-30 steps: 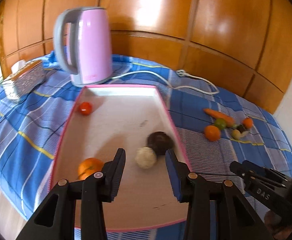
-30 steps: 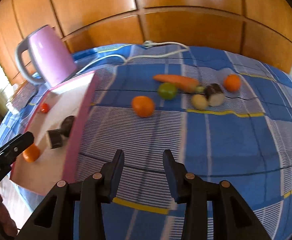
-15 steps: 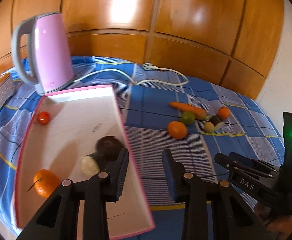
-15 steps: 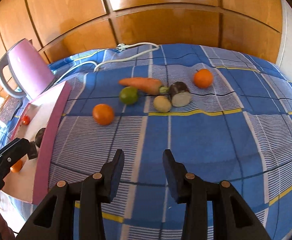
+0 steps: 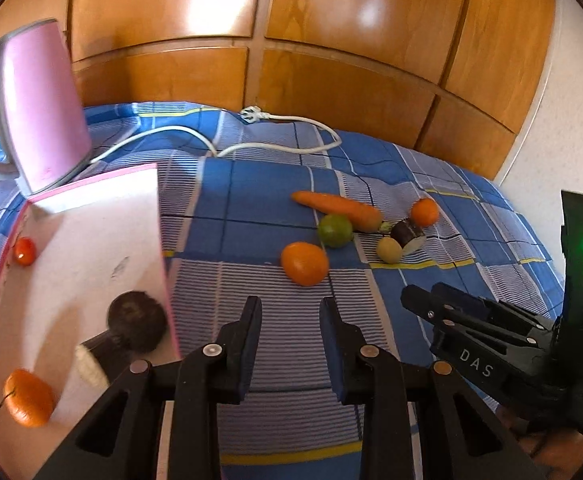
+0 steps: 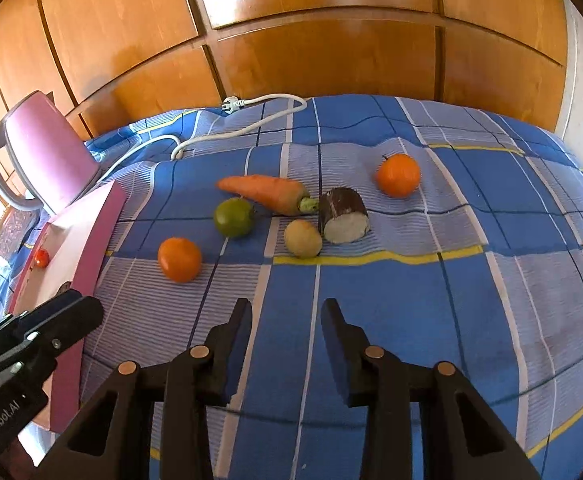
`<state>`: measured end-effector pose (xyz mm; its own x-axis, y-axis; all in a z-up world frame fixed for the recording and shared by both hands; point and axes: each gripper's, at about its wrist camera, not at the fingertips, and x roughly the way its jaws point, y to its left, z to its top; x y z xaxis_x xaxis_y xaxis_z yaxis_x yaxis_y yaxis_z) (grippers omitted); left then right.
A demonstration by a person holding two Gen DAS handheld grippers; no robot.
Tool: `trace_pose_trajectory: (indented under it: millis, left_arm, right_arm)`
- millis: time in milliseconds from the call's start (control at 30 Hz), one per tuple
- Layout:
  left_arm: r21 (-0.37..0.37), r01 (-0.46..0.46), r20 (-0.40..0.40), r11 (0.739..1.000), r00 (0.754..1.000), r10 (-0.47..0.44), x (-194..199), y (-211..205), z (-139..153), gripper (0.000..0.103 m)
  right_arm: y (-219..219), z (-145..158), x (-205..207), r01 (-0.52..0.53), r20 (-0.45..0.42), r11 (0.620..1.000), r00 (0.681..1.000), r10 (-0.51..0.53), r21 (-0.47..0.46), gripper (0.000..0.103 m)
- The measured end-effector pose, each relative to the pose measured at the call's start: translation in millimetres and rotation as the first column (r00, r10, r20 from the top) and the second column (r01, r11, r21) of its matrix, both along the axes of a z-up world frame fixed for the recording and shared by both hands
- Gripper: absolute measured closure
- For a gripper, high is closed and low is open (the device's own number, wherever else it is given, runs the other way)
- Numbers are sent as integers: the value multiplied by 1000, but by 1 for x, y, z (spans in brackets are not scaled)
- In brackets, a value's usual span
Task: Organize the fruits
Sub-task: 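Withdraw both open tools from the tray toward the remaining produce, then grasp the small orange with the left tool while the right tool grasps the potato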
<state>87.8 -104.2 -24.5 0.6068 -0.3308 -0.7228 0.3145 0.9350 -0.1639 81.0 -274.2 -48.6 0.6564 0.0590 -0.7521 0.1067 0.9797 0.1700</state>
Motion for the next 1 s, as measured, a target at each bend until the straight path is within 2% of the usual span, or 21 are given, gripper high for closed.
trace_pose_trajectory:
  millis: [433,567,1000]
  left_arm:
    - [-19,13,-51,1000,999,-14,31,-19,-15,73]
    - [-31,5,-68,1000,998,-7,38,-20,-21,69]
    - [-28,-16,-107,999,994,13,53,-32,-33,67]
  right_arm:
    - [-14,-16,41,-6,-20,997,1000,8,80,68]
    - [-18,-18,49,7,-20,995,1000,-5,99,68]
    - [-18,-21,69,5,-11,999,1000,-4,48,68]
